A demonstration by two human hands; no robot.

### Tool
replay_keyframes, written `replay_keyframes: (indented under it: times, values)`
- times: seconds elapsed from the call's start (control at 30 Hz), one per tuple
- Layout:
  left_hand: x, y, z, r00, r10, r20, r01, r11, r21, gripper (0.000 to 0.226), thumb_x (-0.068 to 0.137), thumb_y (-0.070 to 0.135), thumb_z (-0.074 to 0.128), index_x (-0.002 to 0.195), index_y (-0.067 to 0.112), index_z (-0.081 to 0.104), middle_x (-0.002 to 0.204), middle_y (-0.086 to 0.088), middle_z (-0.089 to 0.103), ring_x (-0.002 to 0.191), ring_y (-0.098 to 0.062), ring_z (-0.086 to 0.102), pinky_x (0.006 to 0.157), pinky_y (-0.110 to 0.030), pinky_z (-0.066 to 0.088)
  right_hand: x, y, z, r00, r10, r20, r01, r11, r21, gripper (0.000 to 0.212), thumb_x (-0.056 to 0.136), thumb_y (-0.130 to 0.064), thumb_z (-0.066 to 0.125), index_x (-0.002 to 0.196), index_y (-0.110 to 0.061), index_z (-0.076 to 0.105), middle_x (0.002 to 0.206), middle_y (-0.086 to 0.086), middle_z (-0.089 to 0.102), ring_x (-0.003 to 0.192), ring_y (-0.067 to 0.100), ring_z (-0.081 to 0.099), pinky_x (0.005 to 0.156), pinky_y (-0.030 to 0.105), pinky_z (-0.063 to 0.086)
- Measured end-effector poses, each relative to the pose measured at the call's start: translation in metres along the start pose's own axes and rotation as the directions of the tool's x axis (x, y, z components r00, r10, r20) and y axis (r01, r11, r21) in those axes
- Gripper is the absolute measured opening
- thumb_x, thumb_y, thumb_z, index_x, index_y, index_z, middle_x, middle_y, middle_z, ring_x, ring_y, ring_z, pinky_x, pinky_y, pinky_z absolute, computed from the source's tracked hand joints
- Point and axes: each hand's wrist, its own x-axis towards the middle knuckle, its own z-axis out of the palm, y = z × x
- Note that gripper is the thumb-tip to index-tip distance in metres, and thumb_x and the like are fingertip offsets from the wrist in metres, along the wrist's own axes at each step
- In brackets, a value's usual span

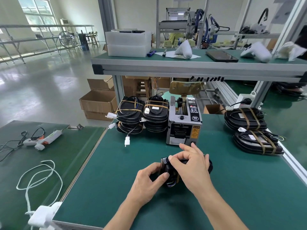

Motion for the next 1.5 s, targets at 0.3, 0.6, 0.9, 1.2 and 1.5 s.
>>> replay_keyframes:
  times: [0.3,0.6,0.9,1.2,1.5]
  values:
    - [-0.001,0.0051,0.0002,1.0,0.023,-0.003,-0.023,0.999,-0.03,0.036,0.093,0.068,0.065,0.113,0.038,0.071,0.104,0.009,0.078,0.098,-0.016,0.074,0.089,-0.031,0.057,-0.0008,-0.002,0.0021,1.0,0.006,-0.006,-0.006,0.999,-0.046,0.025,0.087,-0.04,0.076,0.067,-0.025,0.074,0.147,-0.017,0.056,0.153,0.003,0.02,0.125,0.041,-0.012]
    - [-0.0008,0.0026,-0.0001,1.0,0.022,-0.004,-0.022,0.999,-0.042,0.045,0.092,0.072,0.064,0.114,0.034,0.072,0.104,0.005,0.079,0.098,-0.02,0.074,0.092,-0.048,0.058,0.0001,-0.0007,0.0049,1.0,0.001,-0.011,-0.002,0.998,-0.066,0.025,0.086,-0.041,0.076,0.067,-0.026,0.072,0.146,-0.017,0.056,0.152,0.003,0.02,0.125,0.042,-0.012]
    - [-0.0002,0.0021,-0.0004,1.0,0.016,0.001,-0.016,1.0,-0.018,0.036,0.095,0.065,0.066,0.115,0.035,0.072,0.106,0.007,0.079,0.102,-0.02,0.074,0.093,-0.046,0.059,0.0007,-0.0002,0.0045,1.0,0.007,-0.014,-0.008,0.998,-0.068,0.025,0.086,-0.039,0.076,0.066,-0.026,0.072,0.144,-0.018,0.058,0.151,0.001,0.022,0.125,0.041,-0.012]
    - [0.0002,0.0,0.0,1.0,0.013,0.001,-0.013,1.0,0.005,0.027,0.097,0.053,0.068,0.115,0.034,0.071,0.106,0.006,0.078,0.101,-0.022,0.074,0.093,-0.046,0.058,-0.0013,-0.004,0.0048,1.0,0.012,-0.015,-0.013,0.996,-0.093,0.023,0.085,-0.038,0.075,0.068,-0.024,0.07,0.144,-0.018,0.057,0.151,0.003,0.023,0.125,0.042,-0.012]
    - [0.0013,-0.0033,0.0,1.0,0.019,0.006,-0.019,1.0,0.015,0.033,0.097,0.059,0.066,0.115,0.032,0.071,0.104,0.005,0.078,0.097,-0.022,0.073,0.09,-0.049,0.058,-0.0008,-0.0079,0.0053,1.0,0.016,-0.013,-0.018,0.991,-0.134,0.023,0.084,-0.039,0.075,0.066,-0.027,0.067,0.138,-0.018,0.06,0.15,0.006,0.026,0.126,0.045,-0.008]
